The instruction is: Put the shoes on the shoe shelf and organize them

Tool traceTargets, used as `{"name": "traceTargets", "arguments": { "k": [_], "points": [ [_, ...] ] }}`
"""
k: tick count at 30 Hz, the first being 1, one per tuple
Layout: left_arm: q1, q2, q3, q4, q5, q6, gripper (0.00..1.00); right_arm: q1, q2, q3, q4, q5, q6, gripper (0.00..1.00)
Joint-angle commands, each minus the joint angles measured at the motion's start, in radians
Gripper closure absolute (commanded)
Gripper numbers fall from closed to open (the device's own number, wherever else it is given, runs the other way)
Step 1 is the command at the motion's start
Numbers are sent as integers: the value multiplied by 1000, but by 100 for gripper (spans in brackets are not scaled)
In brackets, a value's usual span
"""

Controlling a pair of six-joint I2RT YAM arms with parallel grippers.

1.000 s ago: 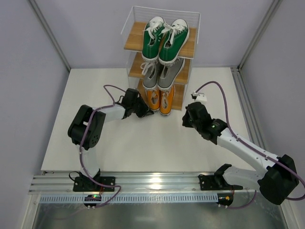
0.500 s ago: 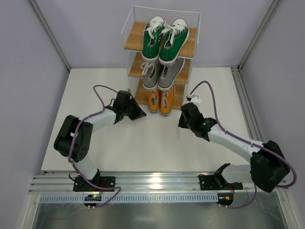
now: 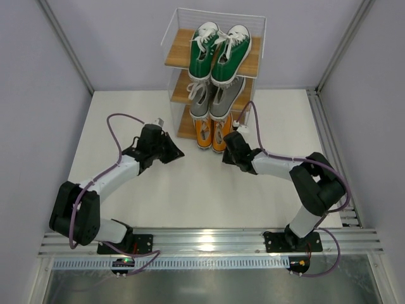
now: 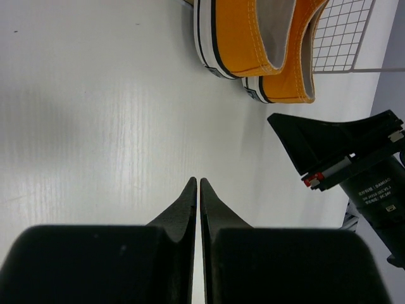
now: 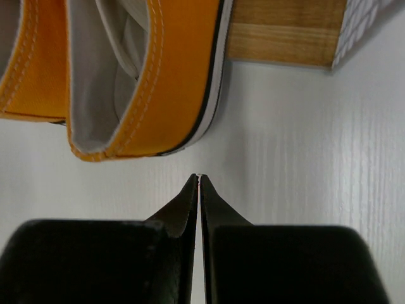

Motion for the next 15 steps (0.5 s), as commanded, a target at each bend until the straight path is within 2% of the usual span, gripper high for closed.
{"name": "traceTargets", "arguments": {
  "k": [1, 7, 15],
  "points": [
    [15, -54, -20, -45, -17, 26, 100, -3, 47, 63, 129, 23, 11, 96],
    [35, -133, -34, -108, -28, 49, 100, -3, 126, 107, 143, 86, 22, 96],
    [60, -222, -51, -165, -26, 69, 100, -3, 193, 167, 197, 11, 13, 96]
  ]
}}
